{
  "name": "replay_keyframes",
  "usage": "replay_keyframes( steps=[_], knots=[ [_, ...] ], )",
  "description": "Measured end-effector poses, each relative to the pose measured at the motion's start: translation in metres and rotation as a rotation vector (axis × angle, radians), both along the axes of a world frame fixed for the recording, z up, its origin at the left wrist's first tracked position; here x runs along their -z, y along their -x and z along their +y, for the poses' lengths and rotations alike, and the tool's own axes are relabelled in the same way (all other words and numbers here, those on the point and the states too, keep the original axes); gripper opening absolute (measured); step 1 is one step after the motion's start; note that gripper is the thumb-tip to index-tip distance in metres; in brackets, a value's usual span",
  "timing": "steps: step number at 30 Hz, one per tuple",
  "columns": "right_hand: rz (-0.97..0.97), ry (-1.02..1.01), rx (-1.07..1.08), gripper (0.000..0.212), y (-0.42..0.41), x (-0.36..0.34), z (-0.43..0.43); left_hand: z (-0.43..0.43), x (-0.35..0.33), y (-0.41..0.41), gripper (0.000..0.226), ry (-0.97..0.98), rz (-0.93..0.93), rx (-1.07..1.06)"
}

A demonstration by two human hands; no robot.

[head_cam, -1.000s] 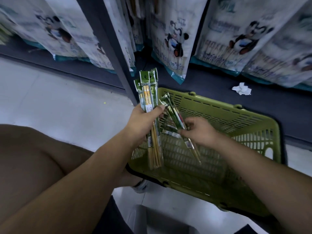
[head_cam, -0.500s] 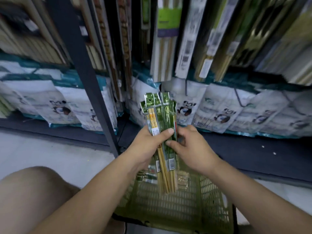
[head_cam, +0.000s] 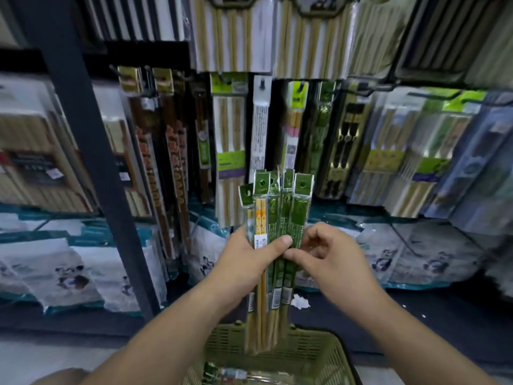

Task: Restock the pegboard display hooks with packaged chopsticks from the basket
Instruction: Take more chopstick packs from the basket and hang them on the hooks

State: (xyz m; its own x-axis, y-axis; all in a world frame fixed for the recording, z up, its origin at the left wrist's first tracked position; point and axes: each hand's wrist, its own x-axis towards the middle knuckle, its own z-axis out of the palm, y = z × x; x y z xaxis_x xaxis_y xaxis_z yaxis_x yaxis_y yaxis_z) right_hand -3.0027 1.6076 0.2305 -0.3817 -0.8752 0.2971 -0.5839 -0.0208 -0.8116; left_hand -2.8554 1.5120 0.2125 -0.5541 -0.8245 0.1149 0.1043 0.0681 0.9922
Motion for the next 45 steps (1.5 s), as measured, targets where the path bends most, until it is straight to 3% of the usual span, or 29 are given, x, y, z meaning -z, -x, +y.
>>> replay_keyframes(
  steps=[9, 19, 24, 30, 38, 45],
  knots=[
    [0.040, 0.095, 0.010, 0.016, 0.021, -0.047, -0.006, -0.026, -0.042, 0.034, 0.026, 0.147, 0.031, -0.034],
    [-0.201, 0.184, -0.042, 0.022, 0.031, -0.072, -0.021, -0.046, -0.056, 0.047, 0.037, 0.137, 0.081, -0.005],
    [-0.225, 0.197, -0.029, 0.016, 0.034, -0.080, -0.027, -0.049, -0.062, 0.053, 0.039, 0.124, 0.120, -0.013],
    [-0.208, 0.367, 0.063, 0.007, 0.037, -0.103, -0.044, -0.048, -0.063, 0.059, 0.036, 0.154, 0.108, -0.014],
    [-0.130, 0.388, 0.135, 0.027, 0.045, -0.121, -0.065, -0.048, -0.067, 0.057, 0.038, 0.190, 0.098, -0.089],
    [-0.122, 0.383, 0.209, 0.029, 0.062, -0.143, -0.082, -0.055, -0.070, 0.051, 0.029, 0.159, 0.137, -0.091]
  ],
)
